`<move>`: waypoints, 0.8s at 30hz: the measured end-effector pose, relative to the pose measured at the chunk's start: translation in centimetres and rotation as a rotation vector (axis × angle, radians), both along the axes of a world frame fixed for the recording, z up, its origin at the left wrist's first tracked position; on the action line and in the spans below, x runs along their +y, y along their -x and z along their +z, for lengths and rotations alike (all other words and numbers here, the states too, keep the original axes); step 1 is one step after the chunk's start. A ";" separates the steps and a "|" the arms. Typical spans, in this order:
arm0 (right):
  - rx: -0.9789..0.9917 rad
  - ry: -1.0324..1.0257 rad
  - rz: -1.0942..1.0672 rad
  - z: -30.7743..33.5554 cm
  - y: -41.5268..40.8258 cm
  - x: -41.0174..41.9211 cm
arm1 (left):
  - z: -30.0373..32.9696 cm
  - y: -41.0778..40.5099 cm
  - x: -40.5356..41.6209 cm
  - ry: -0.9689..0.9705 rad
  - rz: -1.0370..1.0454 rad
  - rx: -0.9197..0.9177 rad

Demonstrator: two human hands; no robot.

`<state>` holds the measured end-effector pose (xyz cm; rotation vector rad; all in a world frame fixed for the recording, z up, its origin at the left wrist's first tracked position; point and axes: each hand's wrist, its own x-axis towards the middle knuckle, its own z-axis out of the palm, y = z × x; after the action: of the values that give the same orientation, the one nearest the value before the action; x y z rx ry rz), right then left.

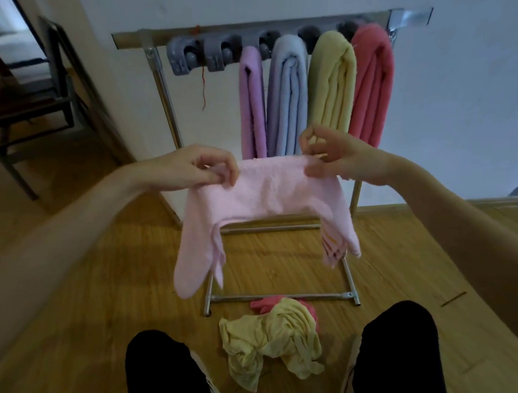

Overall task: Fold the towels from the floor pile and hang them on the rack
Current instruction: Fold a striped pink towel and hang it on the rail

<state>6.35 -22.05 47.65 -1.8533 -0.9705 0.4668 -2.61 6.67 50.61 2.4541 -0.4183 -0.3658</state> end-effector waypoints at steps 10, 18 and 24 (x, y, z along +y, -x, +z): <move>-0.625 0.447 -0.053 9.1 -4.5 4.8 | 6.0 -5.6 1.6 -0.460 0.036 -0.355; -0.789 0.208 -0.453 13.8 -8.4 8.1 | 10.7 -11.1 2.2 -0.375 0.267 -0.868; -0.907 0.201 -0.639 10.9 -10.7 10.7 | 9.5 -14.2 0.5 -0.476 0.352 -0.988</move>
<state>17.01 -11.39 58.59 -2.4618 -0.8126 -0.7517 11.61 7.13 60.07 2.9522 -0.2858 1.0473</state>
